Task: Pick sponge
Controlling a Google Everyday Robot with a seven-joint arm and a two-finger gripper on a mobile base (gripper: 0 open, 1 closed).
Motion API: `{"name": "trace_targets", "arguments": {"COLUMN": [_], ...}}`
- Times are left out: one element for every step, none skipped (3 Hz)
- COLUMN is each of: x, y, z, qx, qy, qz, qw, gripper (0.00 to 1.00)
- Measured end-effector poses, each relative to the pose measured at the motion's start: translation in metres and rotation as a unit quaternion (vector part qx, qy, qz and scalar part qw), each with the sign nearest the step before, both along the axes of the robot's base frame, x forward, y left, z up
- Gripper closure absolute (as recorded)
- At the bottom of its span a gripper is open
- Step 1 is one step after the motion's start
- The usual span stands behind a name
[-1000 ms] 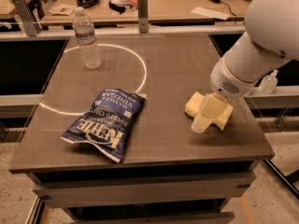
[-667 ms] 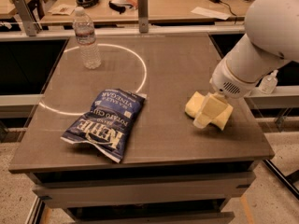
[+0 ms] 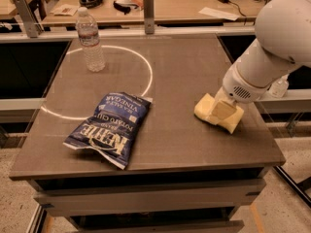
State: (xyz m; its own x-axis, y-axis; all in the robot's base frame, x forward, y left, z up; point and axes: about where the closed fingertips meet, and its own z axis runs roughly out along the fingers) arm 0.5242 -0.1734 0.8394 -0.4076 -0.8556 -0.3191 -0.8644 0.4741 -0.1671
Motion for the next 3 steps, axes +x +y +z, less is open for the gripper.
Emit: {"name": "trace_targets", "arguments": {"x": [0.002, 0.003, 0.011], "y": [-0.002, 0.002, 0.007], "z": [0.005, 0.027, 0.06], "qx": [0.011, 0.041, 0.11], "qy": [-0.003, -0.019, -0.06], "qz": [-0.003, 0.005, 0.034], "qw": [0.9999, 0.999, 0.9915], "gripper": [0.95, 1.0, 1.0]}}
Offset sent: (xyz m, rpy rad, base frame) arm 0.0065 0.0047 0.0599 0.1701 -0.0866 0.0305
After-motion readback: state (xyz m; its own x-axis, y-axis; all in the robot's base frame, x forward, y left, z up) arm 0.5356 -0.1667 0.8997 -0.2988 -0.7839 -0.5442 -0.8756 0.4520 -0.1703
